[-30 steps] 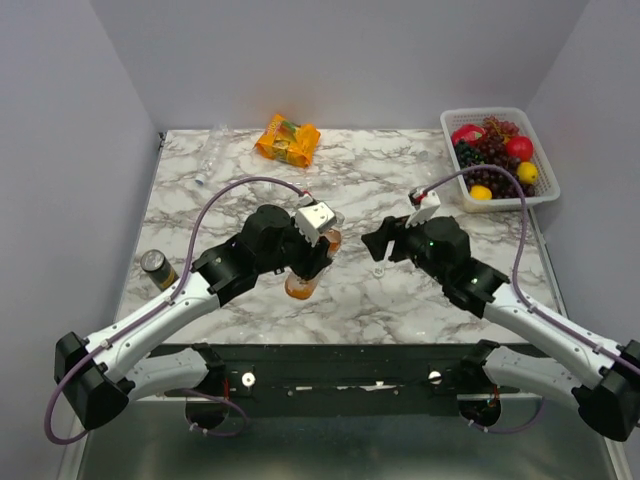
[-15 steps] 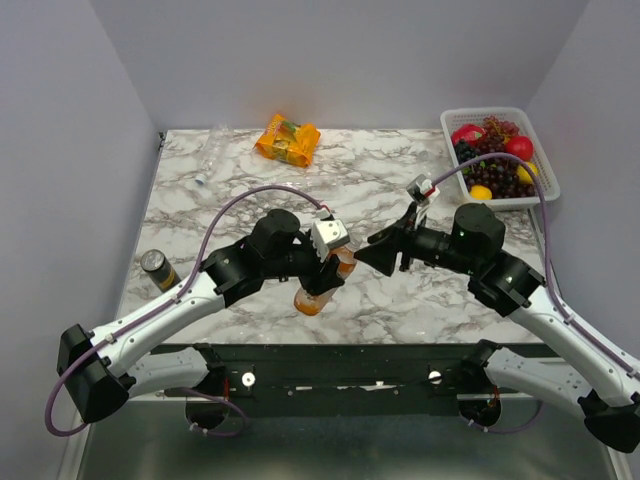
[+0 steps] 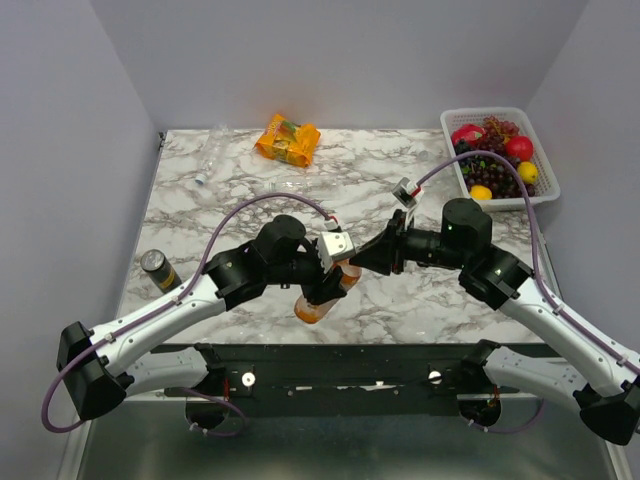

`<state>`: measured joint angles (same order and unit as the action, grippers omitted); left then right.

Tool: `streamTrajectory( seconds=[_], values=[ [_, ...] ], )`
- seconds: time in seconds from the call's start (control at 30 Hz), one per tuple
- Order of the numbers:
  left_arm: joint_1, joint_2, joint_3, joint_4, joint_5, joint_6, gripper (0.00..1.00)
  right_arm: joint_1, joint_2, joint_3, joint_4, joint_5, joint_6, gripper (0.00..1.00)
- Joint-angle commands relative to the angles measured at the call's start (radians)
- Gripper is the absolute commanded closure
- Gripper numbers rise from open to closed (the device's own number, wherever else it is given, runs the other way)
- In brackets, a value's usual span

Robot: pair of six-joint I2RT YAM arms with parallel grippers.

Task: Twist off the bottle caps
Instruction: Pass from the left arm to the right, then place the bottle without the bottle cap at the center of the board.

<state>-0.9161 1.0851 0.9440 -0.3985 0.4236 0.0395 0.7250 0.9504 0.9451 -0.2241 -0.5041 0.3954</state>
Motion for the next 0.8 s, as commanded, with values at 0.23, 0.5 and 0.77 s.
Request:
streamTrajectory(
  seconds=[0.23, 0.5, 0.77],
  values=[
    [-0.004, -0.010, 0.013, 0.018, -0.126, -0.007, 0.22, -0.004, -0.015, -0.029, 0.031, -0.007, -0.026, 0.99],
    [-0.003, -0.050, -0.010, 0.076, -0.236, -0.035, 0.01, -0.006, -0.055, -0.020, -0.035, 0.342, -0.069, 0.99],
    [0.114, -0.086, -0.014, 0.102, -0.296, -0.119, 0.01, -0.004, 0.062, 0.041, -0.132, 0.823, -0.162, 0.99]
  ],
)
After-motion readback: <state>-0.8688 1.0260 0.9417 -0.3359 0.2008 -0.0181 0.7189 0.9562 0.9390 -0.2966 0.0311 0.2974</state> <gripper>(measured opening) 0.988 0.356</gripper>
